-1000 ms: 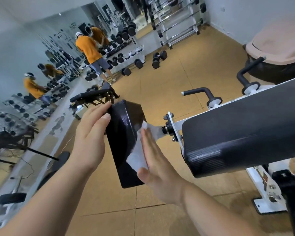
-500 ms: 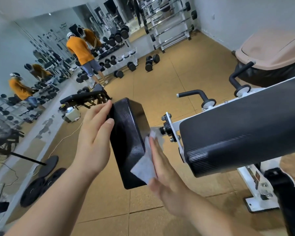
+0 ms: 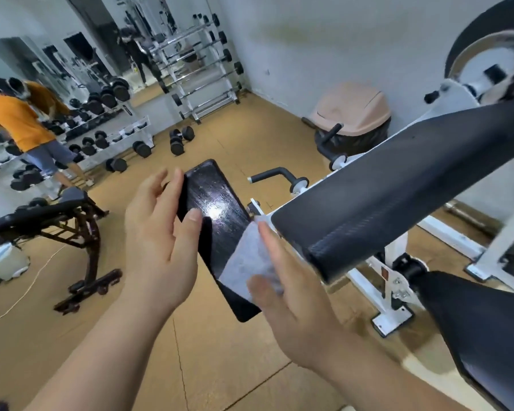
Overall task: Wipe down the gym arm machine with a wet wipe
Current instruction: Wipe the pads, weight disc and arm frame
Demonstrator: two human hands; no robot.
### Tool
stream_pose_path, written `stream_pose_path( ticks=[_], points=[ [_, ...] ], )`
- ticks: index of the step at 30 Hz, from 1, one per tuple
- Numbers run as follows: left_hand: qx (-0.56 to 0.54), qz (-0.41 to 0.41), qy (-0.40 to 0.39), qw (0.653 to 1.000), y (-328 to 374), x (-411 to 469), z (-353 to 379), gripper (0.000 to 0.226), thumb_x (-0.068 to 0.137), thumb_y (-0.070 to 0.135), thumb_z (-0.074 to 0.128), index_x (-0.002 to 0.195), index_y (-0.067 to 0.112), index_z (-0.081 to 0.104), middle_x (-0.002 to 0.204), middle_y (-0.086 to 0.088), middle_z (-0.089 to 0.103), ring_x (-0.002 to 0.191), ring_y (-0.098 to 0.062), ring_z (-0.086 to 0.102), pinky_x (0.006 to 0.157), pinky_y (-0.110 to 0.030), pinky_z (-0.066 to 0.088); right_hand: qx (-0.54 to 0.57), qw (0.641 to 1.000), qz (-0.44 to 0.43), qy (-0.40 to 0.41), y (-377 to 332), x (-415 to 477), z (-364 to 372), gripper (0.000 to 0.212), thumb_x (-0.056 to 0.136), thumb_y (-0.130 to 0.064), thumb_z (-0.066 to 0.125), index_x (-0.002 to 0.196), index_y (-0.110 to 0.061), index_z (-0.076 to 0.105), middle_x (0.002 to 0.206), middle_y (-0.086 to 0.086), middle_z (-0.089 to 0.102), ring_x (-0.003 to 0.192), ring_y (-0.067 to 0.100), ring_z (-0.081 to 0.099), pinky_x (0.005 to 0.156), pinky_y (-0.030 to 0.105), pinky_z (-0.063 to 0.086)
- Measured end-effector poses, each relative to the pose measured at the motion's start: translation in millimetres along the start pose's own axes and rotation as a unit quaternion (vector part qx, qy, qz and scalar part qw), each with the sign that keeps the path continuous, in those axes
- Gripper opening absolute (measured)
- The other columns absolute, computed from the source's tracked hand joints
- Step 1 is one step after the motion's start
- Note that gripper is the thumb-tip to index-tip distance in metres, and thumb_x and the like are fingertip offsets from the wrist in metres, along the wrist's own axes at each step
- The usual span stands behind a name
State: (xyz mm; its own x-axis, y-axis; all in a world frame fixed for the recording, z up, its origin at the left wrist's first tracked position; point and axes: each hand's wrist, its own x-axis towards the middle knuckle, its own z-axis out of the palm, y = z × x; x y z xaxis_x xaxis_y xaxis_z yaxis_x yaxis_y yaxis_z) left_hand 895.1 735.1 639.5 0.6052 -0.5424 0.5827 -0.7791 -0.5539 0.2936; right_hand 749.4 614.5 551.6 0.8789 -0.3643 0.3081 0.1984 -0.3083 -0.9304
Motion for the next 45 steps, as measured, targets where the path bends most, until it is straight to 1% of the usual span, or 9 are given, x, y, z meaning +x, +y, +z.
stream_pose_path(
  ticks=[3, 7, 14, 22, 26, 30, 36, 41, 45],
  points=[
    [-0.011, 0.08, -0.01, 0.997, -7, -3, -2, 0.064, 0.098, 0.044, 0.039, 0.152, 0.01, 0.042, 0.159, -0.014, 0.033, 0.148, -0.028, 0.029, 0.12, -0.038, 0.019, -0.056, 0.981, -0.01, 0.185, 4, -20, 29, 0.046, 0.107, -0.034, 0.047, 0.151, -0.04, 0.035, 0.151, -0.038, 0.036, 0.143, -0.013, 0.031, 0.113, 0.008, 0.027],
    [-0.017, 0.191, -0.042, 0.981, -20, -10, -7, 0.064, 0.094, 0.046, 0.048, 0.147, 0.011, 0.049, 0.154, -0.02, 0.04, 0.146, -0.042, 0.03, 0.118, -0.056, 0.023, -0.186, 0.901, -0.029, 0.391, 5, -22, 52, 0.033, 0.105, -0.015, 0.051, 0.134, -0.013, 0.067, 0.134, -0.014, 0.063, 0.125, -0.002, 0.059, 0.105, 0.012, 0.042],
    [0.036, 0.349, -0.114, 0.93, -30, -35, -12, 0.062, 0.092, 0.038, 0.055, 0.15, 0.017, 0.046, 0.159, -0.013, 0.035, 0.153, -0.039, 0.015, 0.117, -0.068, 0.011, -0.165, 0.844, 0.038, 0.509, 3, -68, 86, 0.034, 0.102, -0.009, 0.054, 0.132, -0.017, 0.07, 0.128, -0.02, 0.063, 0.121, -0.019, 0.051, 0.102, 0.007, 0.04],
    [0.12, 0.419, -0.174, 0.883, -19, -45, -5, 0.076, 0.082, 0.03, 0.054, 0.155, 0.02, 0.037, 0.165, -0.004, 0.027, 0.155, -0.03, 0.013, 0.12, -0.065, 0.011, 0.109, 0.869, 0.083, 0.475, 26, -80, 127, 0.042, 0.107, -0.029, 0.052, 0.148, -0.036, 0.047, 0.143, -0.027, 0.048, 0.126, -0.029, 0.037, 0.103, 0.0, 0.029],
    [0.113, 0.408, -0.202, 0.883, -17, -41, -6, 0.073, 0.085, 0.033, 0.036, 0.157, 0.02, 0.034, 0.167, -0.002, 0.024, 0.156, -0.027, 0.01, 0.123, -0.061, 0.008, 0.247, 0.885, -0.008, 0.396, 18, -59, 155, 0.072, 0.103, -0.059, 0.042, 0.163, -0.027, 0.018, 0.167, -0.021, 0.019, 0.151, -0.01, 0.013, 0.125, 0.02, 0.014],
    [0.078, 0.424, -0.214, 0.877, -30, -33, -12, 0.068, 0.091, 0.029, 0.033, 0.158, 0.018, 0.032, 0.167, 0.002, 0.022, 0.157, -0.018, 0.008, 0.126, -0.045, 0.001, 0.293, 0.875, -0.05, 0.382, 14, -22, 174, 0.102, 0.081, -0.093, 0.029, 0.157, -0.039, -0.012, 0.169, -0.021, -0.014, 0.154, -0.005, -0.011, 0.129, 0.039, 0.0],
    [0.063, 0.462, -0.22, 0.857, -42, -26, -5, 0.069, 0.093, 0.03, 0.033, 0.161, 0.021, 0.022, 0.169, 0.009, 0.011, 0.156, -0.012, -0.002, 0.124, -0.034, -0.011, 0.319, 0.823, -0.071, 0.464, 12, 8, 173, 0.1, 0.075, -0.1, 0.022, 0.152, -0.045, -0.011, 0.169, -0.017, -0.018, 0.154, 0.0, -0.018, 0.129, 0.049, -0.005],
    [0.041, 0.448, -0.235, 0.862, -43, -29, -6, 0.078, 0.084, 0.03, 0.029, 0.161, 0.023, 0.019, 0.169, 0.01, 0.01, 0.155, -0.007, -0.006, 0.123, -0.034, -0.014, 0.293, 0.817, -0.155, 0.472, 3, 9, 215, 0.114, 0.081, -0.094, 0.023, 0.16, -0.021, -0.015, 0.17, -0.007, -0.02, 0.157, 0.011, -0.016, 0.128, 0.052, -0.003],
    [0.041, 0.45, -0.239, 0.859, -41, -28, -7, 0.077, 0.086, 0.023, 0.032, 0.161, 0.022, 0.018, 0.169, 0.01, 0.009, 0.155, -0.005, -0.006, 0.123, -0.033, -0.014, 0.33, 0.803, -0.081, 0.489, 3, 10, 169, 0.126, 0.07, -0.102, 0.028, 0.164, -0.024, -0.006, 0.172, -0.014, -0.008, 0.155, -0.003, -0.006, 0.13, 0.044, 0.002]
  ],
)
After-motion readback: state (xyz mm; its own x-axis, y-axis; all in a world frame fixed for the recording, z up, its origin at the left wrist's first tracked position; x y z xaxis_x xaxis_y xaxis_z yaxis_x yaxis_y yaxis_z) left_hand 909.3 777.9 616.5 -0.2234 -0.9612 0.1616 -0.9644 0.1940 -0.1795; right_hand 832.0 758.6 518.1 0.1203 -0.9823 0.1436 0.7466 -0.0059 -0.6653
